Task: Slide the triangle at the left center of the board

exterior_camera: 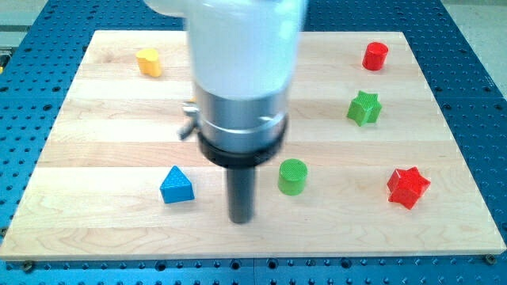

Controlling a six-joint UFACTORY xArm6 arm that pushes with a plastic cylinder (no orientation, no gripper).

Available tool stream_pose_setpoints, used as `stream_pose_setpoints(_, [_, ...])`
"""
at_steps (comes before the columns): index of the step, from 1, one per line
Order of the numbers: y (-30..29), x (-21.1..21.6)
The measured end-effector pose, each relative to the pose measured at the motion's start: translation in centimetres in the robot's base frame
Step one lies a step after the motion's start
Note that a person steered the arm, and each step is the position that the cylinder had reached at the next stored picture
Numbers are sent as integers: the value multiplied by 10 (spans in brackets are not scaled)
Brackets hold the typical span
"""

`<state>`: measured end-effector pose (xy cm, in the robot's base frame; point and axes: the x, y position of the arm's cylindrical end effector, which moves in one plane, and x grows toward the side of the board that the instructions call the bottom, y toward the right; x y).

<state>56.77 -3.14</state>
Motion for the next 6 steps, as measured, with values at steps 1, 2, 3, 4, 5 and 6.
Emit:
stream_pose_setpoints(1, [-34,-24])
stream_pose_setpoints(2, [-98,-49])
stream_pose_setpoints(3, [-118,-24])
stream_pose_setpoints(4, [-54,-13])
stream_pose_setpoints(5, [-76,45])
stream_pose_setpoints(6, [-130,22])
